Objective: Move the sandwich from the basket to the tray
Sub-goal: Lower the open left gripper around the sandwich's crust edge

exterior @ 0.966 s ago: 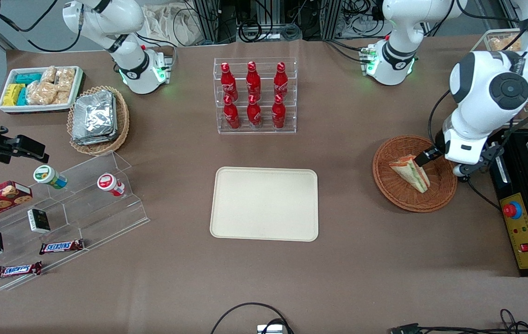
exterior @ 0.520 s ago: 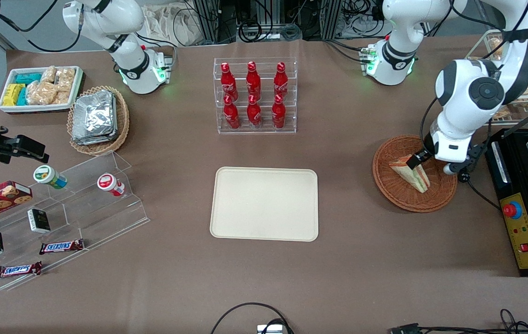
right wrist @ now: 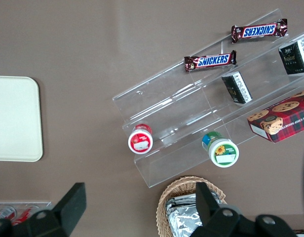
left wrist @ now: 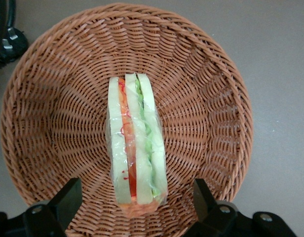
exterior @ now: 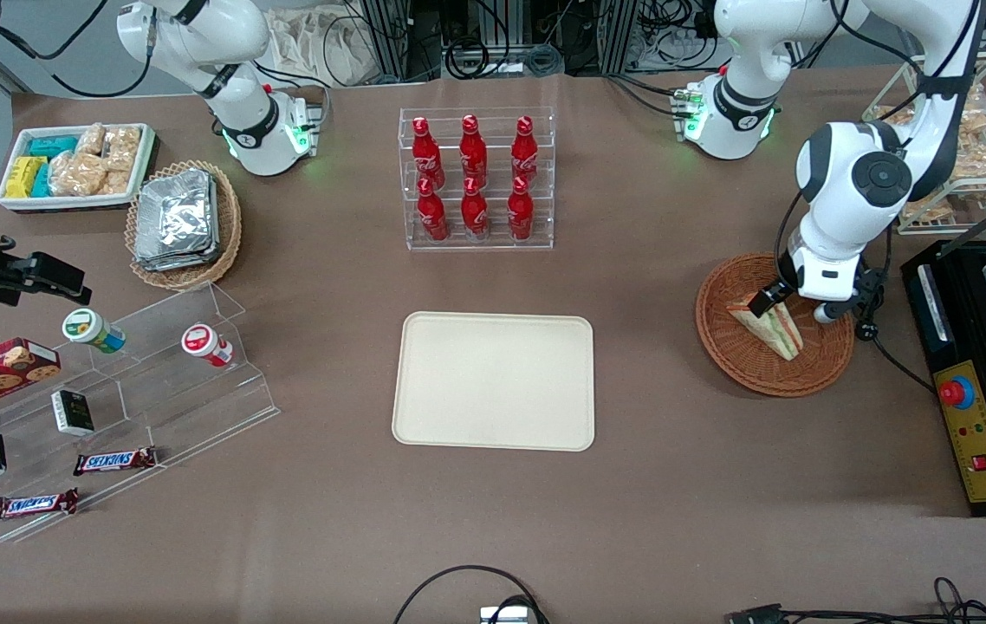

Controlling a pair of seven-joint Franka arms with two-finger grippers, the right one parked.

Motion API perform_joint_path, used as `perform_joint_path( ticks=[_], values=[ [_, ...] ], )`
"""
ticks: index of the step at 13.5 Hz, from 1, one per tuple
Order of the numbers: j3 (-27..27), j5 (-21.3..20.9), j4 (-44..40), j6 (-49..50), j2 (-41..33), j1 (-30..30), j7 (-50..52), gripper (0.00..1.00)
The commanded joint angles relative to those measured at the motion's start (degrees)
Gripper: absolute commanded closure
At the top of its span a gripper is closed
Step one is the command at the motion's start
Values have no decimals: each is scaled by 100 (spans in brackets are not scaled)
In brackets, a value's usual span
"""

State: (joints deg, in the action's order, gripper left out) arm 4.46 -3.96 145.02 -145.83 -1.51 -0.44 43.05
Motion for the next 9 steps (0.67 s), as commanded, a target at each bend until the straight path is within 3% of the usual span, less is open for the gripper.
perform_joint_path(
  ticks=[1,9],
  values=[
    [2,-105,140,-419,142,26,195,0],
    [-7,-105,237,-1237,652,210,308,0]
  ],
)
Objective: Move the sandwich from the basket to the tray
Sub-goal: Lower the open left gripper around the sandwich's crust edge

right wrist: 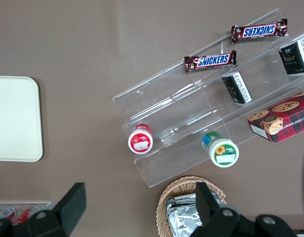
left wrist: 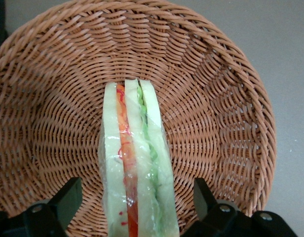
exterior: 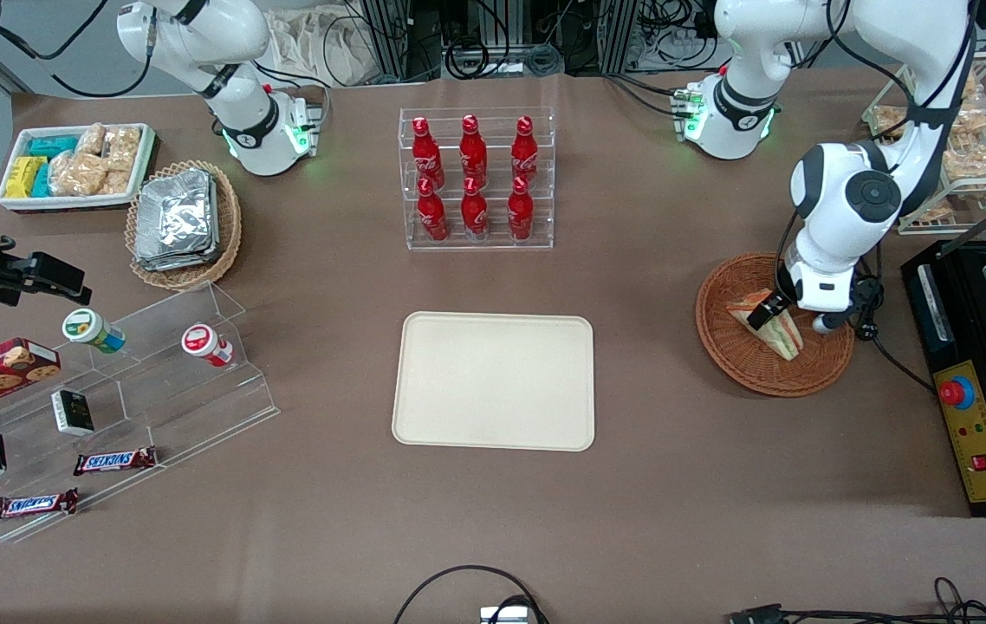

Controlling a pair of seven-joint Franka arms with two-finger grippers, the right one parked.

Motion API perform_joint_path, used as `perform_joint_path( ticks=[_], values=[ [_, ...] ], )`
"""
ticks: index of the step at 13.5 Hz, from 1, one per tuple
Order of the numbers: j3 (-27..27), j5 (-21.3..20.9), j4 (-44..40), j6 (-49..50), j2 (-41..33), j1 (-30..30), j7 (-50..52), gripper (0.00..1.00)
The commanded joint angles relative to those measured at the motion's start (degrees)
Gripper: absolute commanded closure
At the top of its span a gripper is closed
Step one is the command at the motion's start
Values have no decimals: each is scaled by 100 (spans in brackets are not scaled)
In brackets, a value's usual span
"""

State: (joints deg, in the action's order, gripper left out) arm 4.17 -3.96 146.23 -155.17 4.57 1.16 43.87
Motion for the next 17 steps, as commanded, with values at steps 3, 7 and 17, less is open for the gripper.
perform_joint_path(
  ticks=[3,7,17],
  values=[
    [22,-105,125,-488,176,51,271,0],
    [14,-105,125,-532,229,60,280,65],
    [31,-490,46,28,-235,42,-79,81]
  ],
)
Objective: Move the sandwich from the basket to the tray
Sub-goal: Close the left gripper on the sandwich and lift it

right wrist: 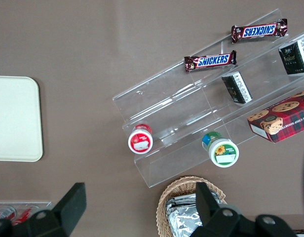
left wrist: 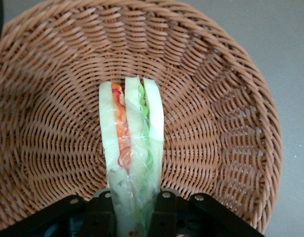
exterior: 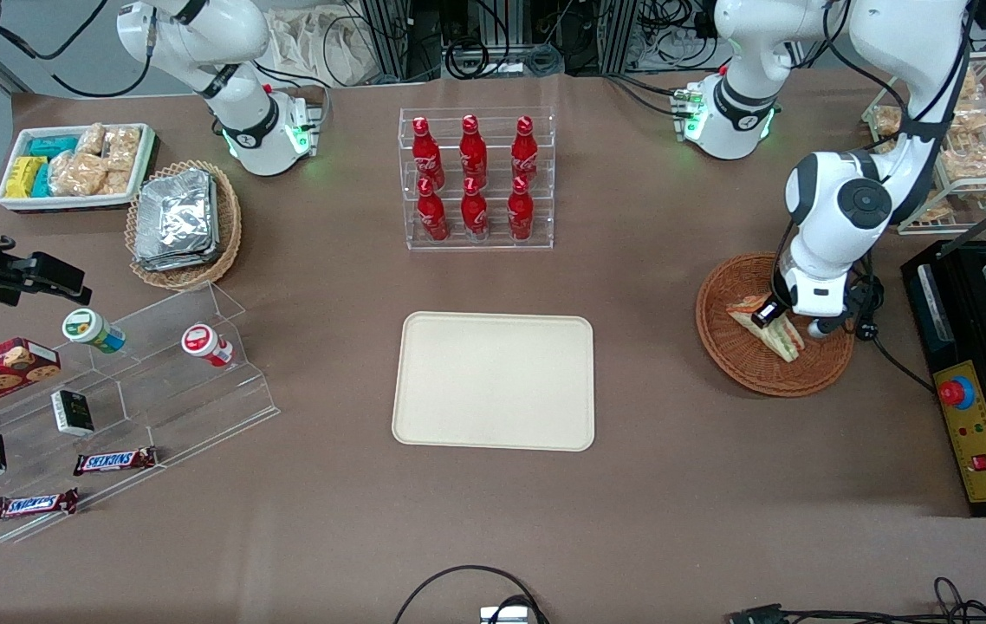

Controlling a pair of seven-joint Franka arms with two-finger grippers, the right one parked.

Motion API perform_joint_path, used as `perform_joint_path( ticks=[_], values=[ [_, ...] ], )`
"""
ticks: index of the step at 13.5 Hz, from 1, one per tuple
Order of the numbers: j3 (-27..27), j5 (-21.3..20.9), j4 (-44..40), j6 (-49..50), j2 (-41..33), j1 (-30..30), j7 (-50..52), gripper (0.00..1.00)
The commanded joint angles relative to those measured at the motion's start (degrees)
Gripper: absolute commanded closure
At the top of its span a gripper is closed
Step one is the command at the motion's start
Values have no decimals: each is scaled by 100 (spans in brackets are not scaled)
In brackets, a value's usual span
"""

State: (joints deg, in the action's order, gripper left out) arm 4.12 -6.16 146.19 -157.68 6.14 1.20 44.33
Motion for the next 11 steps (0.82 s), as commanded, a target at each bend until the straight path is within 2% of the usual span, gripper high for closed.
perform_joint_path(
  ticks=[1,6,11],
  values=[
    [54,-368,41,473,-525,29,-326,83],
    [115,-386,-152,888,-895,-32,-1880,82],
    [536,-290,-477,1240,-869,-94,-3033,84]
  ],
)
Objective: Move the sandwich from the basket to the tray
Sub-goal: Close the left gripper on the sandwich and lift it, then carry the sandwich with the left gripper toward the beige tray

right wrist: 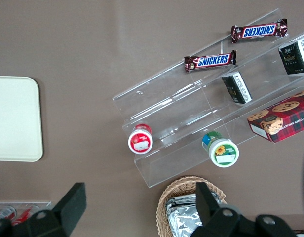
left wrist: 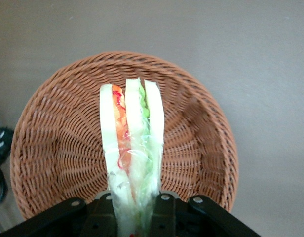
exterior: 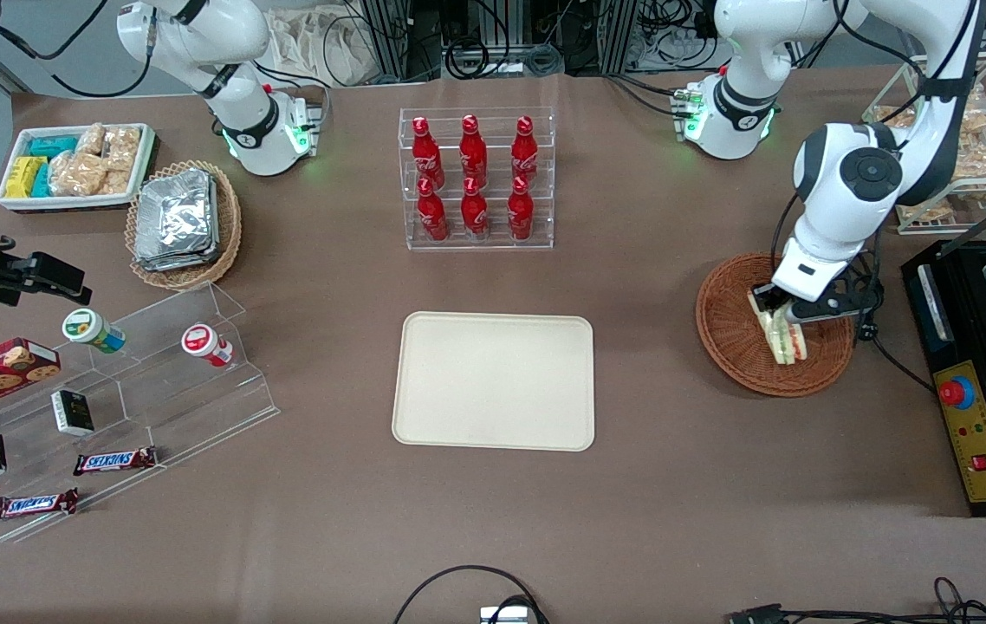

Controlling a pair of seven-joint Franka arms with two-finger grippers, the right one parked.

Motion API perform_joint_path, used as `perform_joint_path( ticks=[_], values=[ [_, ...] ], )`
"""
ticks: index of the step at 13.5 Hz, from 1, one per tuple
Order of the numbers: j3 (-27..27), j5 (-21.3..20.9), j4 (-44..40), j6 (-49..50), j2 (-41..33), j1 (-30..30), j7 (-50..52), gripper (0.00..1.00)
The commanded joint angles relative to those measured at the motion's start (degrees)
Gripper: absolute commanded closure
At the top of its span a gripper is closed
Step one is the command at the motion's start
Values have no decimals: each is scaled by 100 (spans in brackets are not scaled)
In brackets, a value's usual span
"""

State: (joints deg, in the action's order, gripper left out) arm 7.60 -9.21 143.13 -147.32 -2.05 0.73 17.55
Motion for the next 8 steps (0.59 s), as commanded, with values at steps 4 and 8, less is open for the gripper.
perform_joint_path(
  ticks=[4,8],
  values=[
    [461,103,-575,239,186,-397,-375,84],
    [479,376,-1330,677,608,-1004,-331,84]
  ],
)
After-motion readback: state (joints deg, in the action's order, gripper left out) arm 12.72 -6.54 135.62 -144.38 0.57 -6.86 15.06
